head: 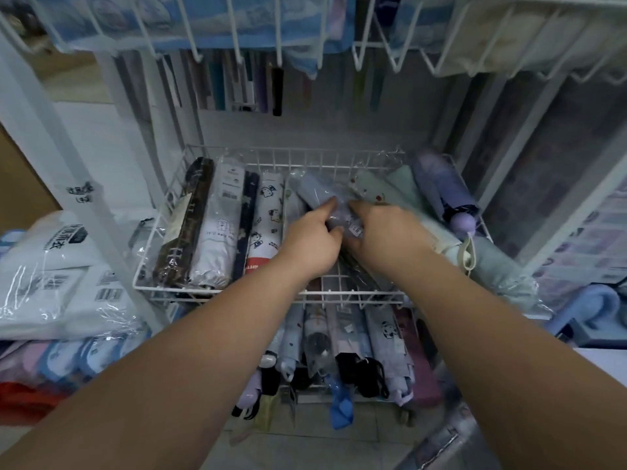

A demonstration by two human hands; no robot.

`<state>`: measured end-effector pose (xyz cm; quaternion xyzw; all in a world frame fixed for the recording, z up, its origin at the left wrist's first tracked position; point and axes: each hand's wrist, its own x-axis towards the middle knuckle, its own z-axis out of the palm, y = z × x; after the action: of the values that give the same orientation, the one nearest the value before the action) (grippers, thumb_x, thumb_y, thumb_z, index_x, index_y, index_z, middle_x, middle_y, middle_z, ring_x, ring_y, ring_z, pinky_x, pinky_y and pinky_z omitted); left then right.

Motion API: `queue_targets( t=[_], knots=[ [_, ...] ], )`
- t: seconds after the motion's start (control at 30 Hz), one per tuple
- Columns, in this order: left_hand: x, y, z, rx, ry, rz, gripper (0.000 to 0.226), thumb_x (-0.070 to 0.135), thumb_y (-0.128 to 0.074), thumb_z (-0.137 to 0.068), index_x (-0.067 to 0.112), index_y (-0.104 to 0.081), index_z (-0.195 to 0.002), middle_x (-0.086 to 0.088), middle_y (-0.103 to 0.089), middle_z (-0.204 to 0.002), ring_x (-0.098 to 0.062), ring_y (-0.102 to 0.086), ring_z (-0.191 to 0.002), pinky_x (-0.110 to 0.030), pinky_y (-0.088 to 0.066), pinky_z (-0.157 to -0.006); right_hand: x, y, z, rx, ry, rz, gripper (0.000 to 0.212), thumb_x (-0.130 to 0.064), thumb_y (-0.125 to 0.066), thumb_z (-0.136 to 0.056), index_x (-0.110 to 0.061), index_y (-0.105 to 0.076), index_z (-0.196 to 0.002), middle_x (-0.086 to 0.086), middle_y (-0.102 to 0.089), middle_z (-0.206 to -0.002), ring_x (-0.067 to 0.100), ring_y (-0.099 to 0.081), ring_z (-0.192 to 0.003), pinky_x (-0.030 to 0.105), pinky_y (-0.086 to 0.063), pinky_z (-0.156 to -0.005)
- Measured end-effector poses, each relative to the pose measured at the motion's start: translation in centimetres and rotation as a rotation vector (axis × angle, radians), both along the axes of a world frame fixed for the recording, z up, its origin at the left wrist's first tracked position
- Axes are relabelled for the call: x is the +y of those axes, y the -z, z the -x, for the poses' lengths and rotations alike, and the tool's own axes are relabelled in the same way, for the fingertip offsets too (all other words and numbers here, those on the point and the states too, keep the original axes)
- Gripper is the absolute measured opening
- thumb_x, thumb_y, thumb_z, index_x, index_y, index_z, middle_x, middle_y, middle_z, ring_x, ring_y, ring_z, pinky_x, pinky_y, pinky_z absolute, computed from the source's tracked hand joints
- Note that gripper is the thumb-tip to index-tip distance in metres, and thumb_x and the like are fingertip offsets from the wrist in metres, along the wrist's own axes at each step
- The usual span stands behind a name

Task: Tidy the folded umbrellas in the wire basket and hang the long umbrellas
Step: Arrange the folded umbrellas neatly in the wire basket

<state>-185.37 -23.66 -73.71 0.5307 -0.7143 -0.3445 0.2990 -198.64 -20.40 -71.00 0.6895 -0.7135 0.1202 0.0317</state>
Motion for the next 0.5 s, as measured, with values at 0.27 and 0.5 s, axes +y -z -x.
queue_targets(
  t=[0.27,0.5],
  knots=[
    [-0.6,0.9,1.0,0.301,-0.068,-0.071,0.069,0.039,-0.059,-0.079,0.039,-0.044,-0.147,0.002,-0.064,-0.137,-0.018,-0.066,-0.116,-0.04,-0.054,-0.101,-0.7,-0.5,0.6,-0.139,-0.006,0.039,0.041,-0.034,-0.063,-0.091,-0.022,-0.06,-0.13,0.013,-0.07,-0.113,0.036,-0.064,-0.107,0.034,-0.048,-0.08],
    [-0.8,1.1,0.9,0.478,-0.088,-0.125,0.052,0.016,-0.057,-0.097,0.03,-0.051,-0.146,-0.007,-0.064,-0.136,-0.022,-0.065,-0.116,-0.043,-0.053,-0.103,-0.6,-0.1,-0.1,-0.381,-0.043,0.082,0.044,-0.033,-0.067,-0.092,-0.022,-0.062,-0.134,0.01,-0.07,-0.124,0.031,-0.064,-0.113,0.036,-0.051,-0.093]
  ],
)
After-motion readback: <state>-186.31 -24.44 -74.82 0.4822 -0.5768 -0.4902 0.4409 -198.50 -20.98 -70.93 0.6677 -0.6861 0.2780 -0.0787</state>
